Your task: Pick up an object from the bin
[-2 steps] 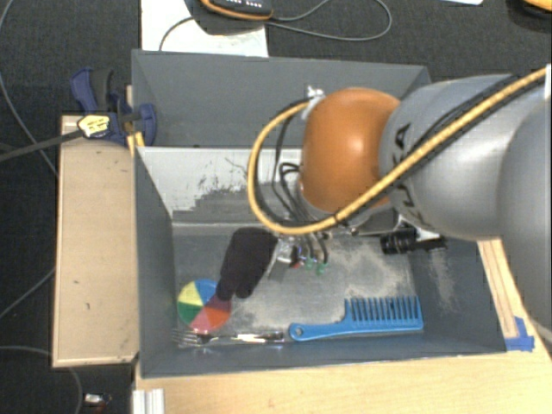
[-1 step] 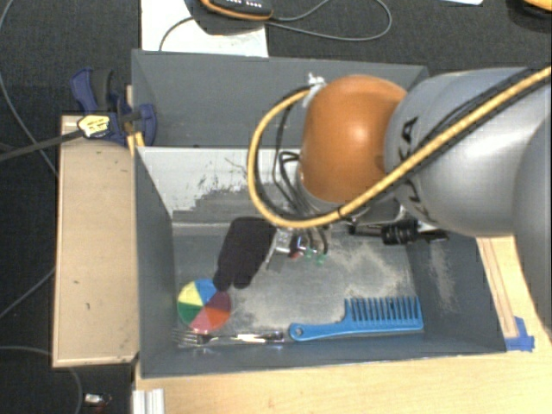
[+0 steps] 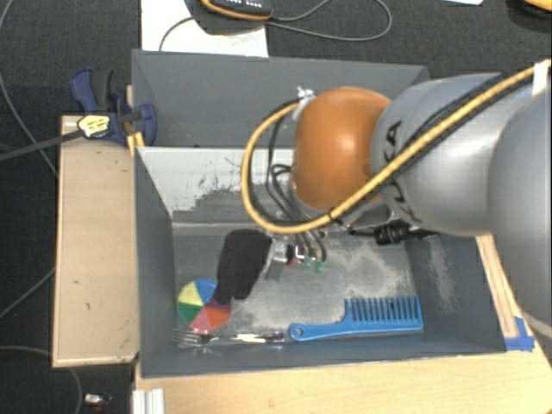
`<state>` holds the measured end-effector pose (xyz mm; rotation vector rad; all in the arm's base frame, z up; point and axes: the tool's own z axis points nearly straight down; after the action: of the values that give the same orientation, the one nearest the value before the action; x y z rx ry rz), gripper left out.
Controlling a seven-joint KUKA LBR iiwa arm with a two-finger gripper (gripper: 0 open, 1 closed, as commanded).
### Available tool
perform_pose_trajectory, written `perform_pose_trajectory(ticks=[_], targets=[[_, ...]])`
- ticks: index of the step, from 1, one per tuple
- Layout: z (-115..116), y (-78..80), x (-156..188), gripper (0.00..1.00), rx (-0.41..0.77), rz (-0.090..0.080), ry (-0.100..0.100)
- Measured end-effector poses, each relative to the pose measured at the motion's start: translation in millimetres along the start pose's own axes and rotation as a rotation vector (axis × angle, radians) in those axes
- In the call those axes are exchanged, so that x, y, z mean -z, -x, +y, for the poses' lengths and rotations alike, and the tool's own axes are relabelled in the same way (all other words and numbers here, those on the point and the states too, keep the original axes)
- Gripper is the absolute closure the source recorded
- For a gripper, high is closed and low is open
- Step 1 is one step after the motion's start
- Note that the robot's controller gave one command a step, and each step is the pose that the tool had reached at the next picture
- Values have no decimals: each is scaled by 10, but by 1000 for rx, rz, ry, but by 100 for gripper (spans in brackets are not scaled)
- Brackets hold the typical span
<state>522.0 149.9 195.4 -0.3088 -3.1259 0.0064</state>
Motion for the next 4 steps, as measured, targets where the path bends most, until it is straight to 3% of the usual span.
perform_pose_trajectory(ticks=[1,2,3,4], targets=[[100,114,-401,100,-107,-22,14],[69,29,-692,100,-100,-16,9],[392,35,-1049,100,201,-19,9],[412,-44,-1188,100,2,-15,9]])
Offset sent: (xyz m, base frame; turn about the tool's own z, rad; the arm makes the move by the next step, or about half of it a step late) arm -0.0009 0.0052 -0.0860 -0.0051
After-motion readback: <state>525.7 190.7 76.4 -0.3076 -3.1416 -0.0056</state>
